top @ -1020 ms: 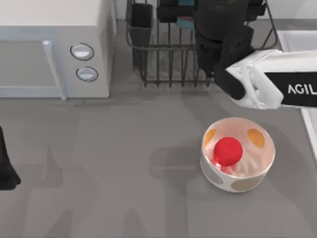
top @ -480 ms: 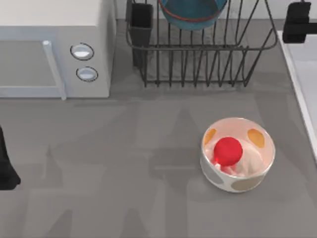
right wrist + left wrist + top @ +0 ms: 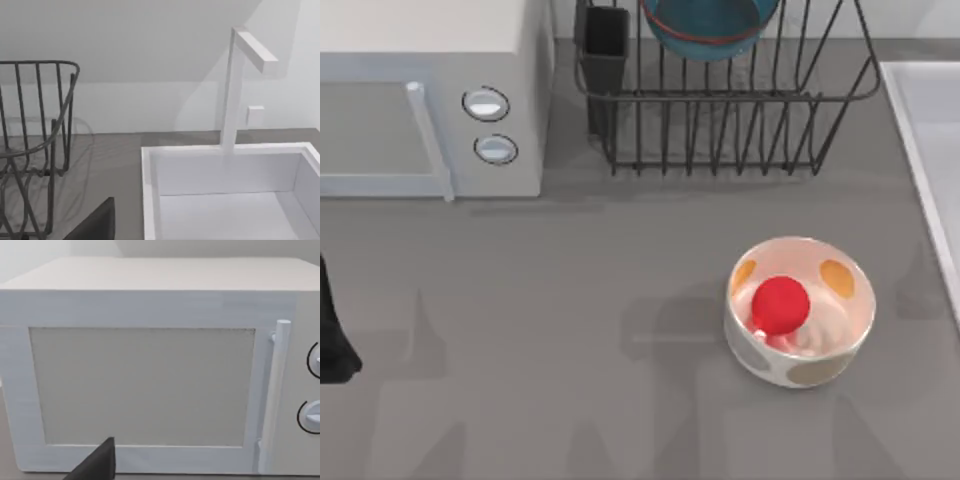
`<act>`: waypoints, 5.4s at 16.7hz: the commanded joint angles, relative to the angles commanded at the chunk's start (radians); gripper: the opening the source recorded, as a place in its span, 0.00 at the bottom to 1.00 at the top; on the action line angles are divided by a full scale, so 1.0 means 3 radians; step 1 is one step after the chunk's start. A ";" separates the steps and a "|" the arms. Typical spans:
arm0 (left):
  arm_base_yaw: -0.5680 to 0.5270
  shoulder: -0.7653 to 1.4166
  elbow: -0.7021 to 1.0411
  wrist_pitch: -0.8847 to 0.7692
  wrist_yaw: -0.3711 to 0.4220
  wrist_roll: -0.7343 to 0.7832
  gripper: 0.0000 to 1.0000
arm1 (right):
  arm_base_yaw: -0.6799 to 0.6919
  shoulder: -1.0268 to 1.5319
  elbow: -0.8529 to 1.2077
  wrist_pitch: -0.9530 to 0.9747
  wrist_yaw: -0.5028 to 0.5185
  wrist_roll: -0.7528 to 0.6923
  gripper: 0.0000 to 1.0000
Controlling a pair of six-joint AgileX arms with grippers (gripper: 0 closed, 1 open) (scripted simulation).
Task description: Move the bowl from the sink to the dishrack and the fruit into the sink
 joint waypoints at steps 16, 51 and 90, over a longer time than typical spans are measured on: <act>0.0000 0.0000 0.0000 0.0000 0.0000 0.0000 1.00 | -0.0199 -0.1497 -0.1028 -0.0111 -0.0458 -0.0038 1.00; 0.0000 0.0000 0.0000 0.0000 0.0000 0.0000 1.00 | 0.0482 0.1223 0.1099 -0.1710 -0.0454 0.0661 1.00; 0.0000 0.0000 0.0000 0.0000 0.0000 0.0000 1.00 | 0.1435 0.5387 0.3382 -0.2872 -0.0451 0.1655 0.92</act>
